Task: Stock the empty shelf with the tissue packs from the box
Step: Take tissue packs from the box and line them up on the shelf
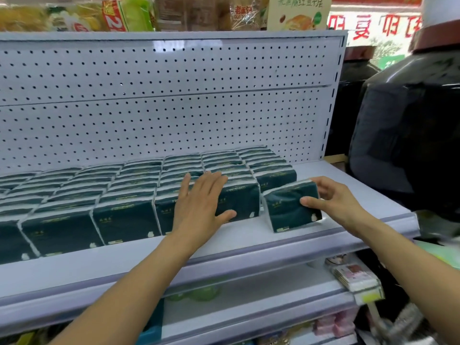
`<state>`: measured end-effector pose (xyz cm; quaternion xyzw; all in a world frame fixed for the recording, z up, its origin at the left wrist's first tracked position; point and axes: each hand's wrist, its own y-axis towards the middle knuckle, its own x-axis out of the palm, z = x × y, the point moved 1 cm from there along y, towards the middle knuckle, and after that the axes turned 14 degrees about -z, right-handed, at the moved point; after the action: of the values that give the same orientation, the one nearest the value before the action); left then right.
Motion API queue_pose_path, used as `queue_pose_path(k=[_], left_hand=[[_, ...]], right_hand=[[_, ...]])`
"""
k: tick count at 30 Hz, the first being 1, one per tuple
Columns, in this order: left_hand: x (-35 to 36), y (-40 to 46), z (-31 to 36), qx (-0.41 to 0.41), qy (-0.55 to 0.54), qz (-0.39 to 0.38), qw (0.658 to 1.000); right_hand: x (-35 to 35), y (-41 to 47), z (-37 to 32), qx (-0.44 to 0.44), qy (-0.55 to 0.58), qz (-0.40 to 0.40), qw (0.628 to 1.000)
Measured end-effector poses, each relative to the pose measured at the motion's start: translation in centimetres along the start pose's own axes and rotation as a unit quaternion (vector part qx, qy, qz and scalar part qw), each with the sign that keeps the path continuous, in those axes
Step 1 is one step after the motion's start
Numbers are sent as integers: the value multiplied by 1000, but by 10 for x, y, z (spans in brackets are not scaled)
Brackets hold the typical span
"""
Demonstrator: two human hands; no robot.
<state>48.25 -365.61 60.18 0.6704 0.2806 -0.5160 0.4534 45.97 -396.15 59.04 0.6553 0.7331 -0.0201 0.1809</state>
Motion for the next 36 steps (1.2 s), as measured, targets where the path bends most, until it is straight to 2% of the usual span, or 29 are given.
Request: queue_pose_path(k=[3,8,17,25,29,32,36], left_hand=[[9,12,0,-2,79,-39,996],[19,21,-3,-17,89,-53,994],[25,23,-3,-15,67,-37,997],[24,23,-2,-26,72,-49,996],[13,20,3,-31,62,-39,997],[5,9,6,-54,54,-12,997],[-3,-25,1,-77,34,79,993]], right_hand=[[-8,7,13,9,-19,46,999],[2,26,22,5,-36,84,996],[17,39,14,-11,-23,36,999],[21,41,17,10,-40,52,998],[26,36,8,25,-134,92,986],[35,30,-2,-26,-276,119,953],[63,21,-22,-134,-397,117,900]])
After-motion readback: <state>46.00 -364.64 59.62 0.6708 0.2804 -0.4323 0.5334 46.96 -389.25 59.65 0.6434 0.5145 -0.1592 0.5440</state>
